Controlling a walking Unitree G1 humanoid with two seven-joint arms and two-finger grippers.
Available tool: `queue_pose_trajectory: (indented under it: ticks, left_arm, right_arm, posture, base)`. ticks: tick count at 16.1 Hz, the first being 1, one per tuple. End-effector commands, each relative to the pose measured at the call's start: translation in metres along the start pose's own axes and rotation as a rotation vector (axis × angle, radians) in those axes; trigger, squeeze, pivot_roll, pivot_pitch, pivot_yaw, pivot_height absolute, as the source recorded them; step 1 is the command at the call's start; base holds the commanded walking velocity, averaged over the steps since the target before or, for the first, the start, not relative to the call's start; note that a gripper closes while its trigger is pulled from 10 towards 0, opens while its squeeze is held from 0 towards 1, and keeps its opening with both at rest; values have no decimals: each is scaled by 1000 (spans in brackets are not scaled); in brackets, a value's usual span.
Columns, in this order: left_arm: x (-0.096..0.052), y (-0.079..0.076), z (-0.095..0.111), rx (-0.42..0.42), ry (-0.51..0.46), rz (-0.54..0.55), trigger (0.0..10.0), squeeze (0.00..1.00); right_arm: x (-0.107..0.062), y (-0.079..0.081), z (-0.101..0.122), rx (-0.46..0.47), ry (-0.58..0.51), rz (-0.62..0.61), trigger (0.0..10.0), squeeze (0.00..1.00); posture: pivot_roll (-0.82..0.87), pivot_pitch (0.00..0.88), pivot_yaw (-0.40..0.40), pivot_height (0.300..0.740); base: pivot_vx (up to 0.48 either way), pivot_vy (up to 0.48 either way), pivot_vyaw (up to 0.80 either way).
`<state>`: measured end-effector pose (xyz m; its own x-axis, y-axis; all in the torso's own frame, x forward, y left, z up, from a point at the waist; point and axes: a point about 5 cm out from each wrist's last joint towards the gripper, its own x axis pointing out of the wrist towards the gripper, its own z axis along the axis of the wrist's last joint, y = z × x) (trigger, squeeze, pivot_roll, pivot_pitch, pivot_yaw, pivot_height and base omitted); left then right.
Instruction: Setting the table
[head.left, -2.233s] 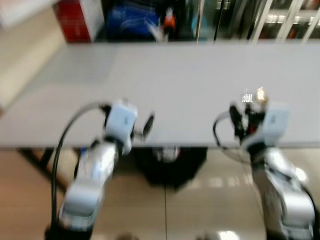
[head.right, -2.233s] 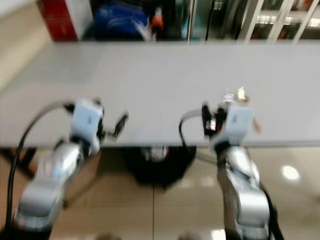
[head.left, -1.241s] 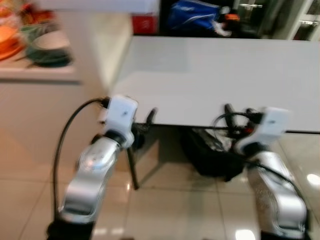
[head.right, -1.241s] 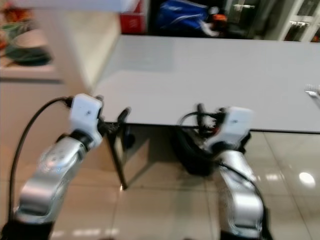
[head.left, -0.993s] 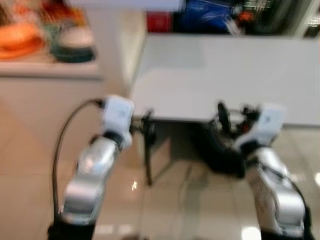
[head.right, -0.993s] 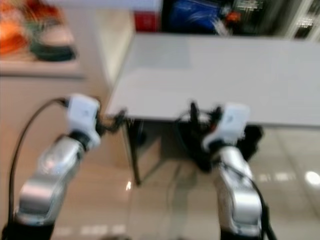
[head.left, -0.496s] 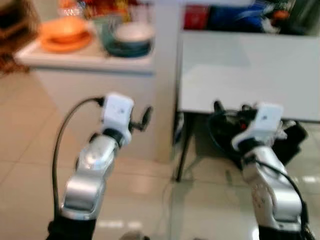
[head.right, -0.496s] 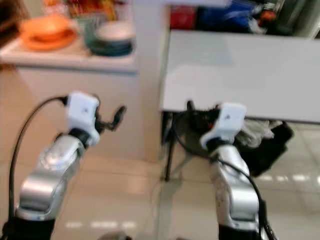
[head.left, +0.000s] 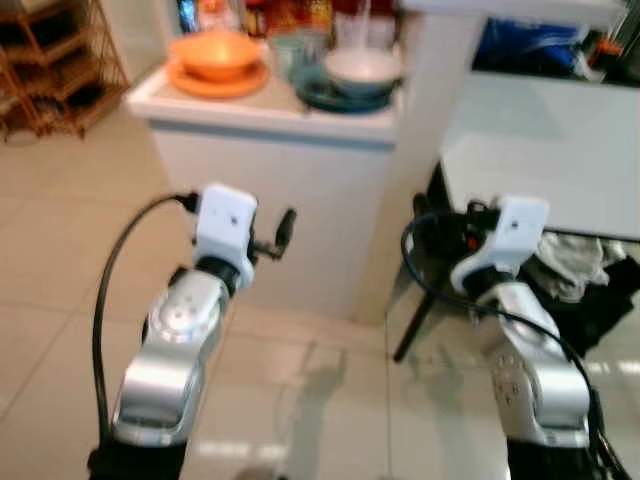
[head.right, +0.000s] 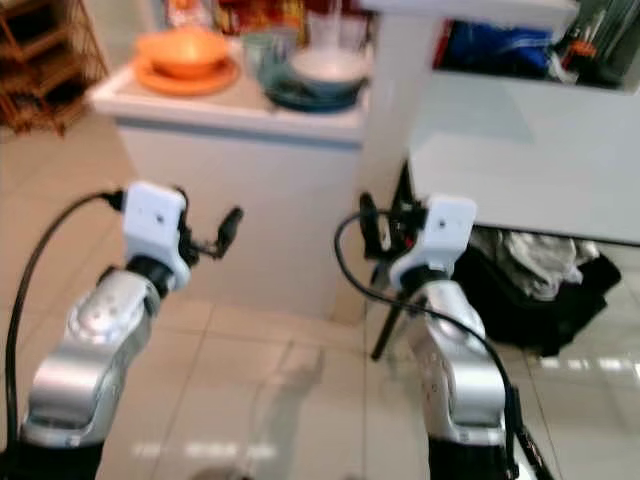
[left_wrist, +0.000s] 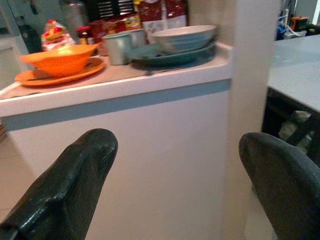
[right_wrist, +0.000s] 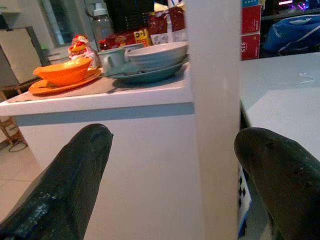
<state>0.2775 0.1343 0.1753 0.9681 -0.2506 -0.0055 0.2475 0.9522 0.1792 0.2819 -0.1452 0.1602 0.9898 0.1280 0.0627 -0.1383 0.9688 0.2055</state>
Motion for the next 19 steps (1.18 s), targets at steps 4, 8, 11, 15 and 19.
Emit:
queue_pose_trajectory:
  ticks: [4, 8, 11, 15, 19]
  left_arm:
    - [0, 6, 5, 2, -21, 32, 10000, 0]
    - [2, 6, 19, 15, -83, 39, 10000, 0]
    - [4, 9, 25, 27, -104, 49, 10000, 0]
    - [5, 8, 29, 42, -115, 49, 10000, 0]
    - [6, 8, 30, 51, -115, 43, 10000, 0]
  right_arm:
    - [4, 9, 8, 9, -33, 37, 10000, 1000]
    - [14, 17, 19, -17, -47, 40, 10000, 0]
    - [17, 20, 21, -49, -54, 57, 10000, 0]
    - [19, 19, 25, -66, -68, 50, 10000, 0]
    - [22, 15, 32, -70, -95, 18, 10000, 0]
  posture:
    - [71, 0, -44, 740]
    - [78, 1, -50, 740]
    - [82, 0, -54, 740]
    - [84, 0, -55, 740]
    - [80, 0, -51, 740]
  base:
    - [0, 480, 0]
    - [0, 0, 0]
    - [303, 0, 0]
    - [480, 0, 708]
    - [480, 0, 0]
